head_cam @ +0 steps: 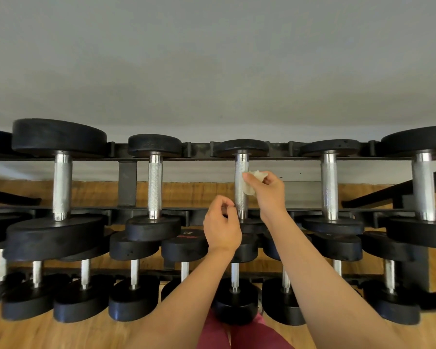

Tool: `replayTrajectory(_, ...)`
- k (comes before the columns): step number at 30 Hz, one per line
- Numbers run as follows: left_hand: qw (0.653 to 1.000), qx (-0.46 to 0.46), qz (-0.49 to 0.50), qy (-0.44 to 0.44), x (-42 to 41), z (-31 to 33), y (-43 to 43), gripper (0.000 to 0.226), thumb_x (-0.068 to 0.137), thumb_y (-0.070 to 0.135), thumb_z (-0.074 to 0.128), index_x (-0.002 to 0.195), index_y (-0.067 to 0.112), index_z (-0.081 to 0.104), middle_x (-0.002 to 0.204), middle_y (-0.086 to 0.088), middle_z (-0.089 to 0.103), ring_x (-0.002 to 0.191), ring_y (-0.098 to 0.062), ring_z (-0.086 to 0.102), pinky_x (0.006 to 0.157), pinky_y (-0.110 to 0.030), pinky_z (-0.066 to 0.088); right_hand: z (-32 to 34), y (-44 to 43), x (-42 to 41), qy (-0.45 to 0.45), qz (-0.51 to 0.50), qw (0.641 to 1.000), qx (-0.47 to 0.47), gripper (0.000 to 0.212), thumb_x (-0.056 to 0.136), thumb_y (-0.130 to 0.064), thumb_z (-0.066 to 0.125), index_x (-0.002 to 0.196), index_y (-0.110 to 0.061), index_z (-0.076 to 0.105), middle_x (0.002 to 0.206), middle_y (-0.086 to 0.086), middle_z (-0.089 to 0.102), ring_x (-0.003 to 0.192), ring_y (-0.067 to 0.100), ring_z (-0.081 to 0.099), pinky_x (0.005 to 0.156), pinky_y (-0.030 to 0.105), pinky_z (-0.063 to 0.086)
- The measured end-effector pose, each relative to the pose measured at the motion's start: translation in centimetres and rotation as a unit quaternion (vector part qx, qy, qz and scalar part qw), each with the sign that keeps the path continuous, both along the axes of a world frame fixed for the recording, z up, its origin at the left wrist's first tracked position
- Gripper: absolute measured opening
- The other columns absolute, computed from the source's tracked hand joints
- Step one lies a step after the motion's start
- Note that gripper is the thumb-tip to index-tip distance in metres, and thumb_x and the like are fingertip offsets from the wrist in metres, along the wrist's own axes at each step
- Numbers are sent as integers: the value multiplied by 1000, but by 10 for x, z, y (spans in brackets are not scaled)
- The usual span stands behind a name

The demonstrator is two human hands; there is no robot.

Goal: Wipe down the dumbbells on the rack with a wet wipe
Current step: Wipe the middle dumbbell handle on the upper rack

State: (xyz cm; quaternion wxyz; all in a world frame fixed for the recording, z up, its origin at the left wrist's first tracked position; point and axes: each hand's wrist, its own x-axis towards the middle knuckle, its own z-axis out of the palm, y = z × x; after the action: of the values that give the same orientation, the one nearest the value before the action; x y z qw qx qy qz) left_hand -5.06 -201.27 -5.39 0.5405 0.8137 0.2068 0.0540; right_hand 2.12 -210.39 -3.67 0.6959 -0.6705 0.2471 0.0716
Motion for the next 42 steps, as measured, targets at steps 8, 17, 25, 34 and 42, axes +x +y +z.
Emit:
replayTrajectory(8, 1000, 7, -1, -4, 0, 1, 0, 21, 93, 10, 47, 76, 21, 53, 69, 8, 54, 63, -8, 50, 61, -20, 38, -1, 4, 1, -9, -48, 998, 36, 14, 87, -14, 71, 78, -11, 61, 76, -2, 61, 72, 8, 55, 61, 14, 48)
replayTrajectory(17, 1000, 11, -2, -10, 0, -4, 0, 21, 93, 10, 47, 74, 19, 54, 70, 5, 55, 65, -9, 51, 61, -22, 39, 7, 16, 19, -21, -99, 994, 31, 16, 86, -19, 73, 76, -16, 60, 74, -3, 60, 69, 7, 55, 61, 17, 46)
replayTrajectory(25, 1000, 16, 2, -14, 0, -4, 0, 22, 93, 8, 47, 74, 17, 55, 69, 5, 55, 66, -11, 51, 63, -26, 43, 8, 15, 28, 6, -79, 995, 60, 10, 88, -23, 71, 86, -19, 62, 84, -3, 63, 79, 9, 59, 66, 19, 45)
replayTrajectory(34, 1000, 16, -7, -18, 0, -5, 0, 21, 92, 12, 45, 74, 18, 55, 71, 5, 56, 67, -10, 52, 63, -22, 41, 6, 24, 24, 34, -50, 993, 97, 37, 85, -29, 74, 115, -13, 58, 101, 5, 64, 93, 19, 62, 73, 27, 50)
replayTrajectory(42, 1000, 17, -14, -18, 0, -6, 1, 20, 90, 18, 43, 73, 18, 54, 71, 4, 55, 68, -11, 52, 62, -22, 41, 4, 17, 26, 32, -81, 991, 100, 17, 88, -28, 71, 97, -15, 64, 93, 2, 65, 90, 17, 63, 82, 31, 52)
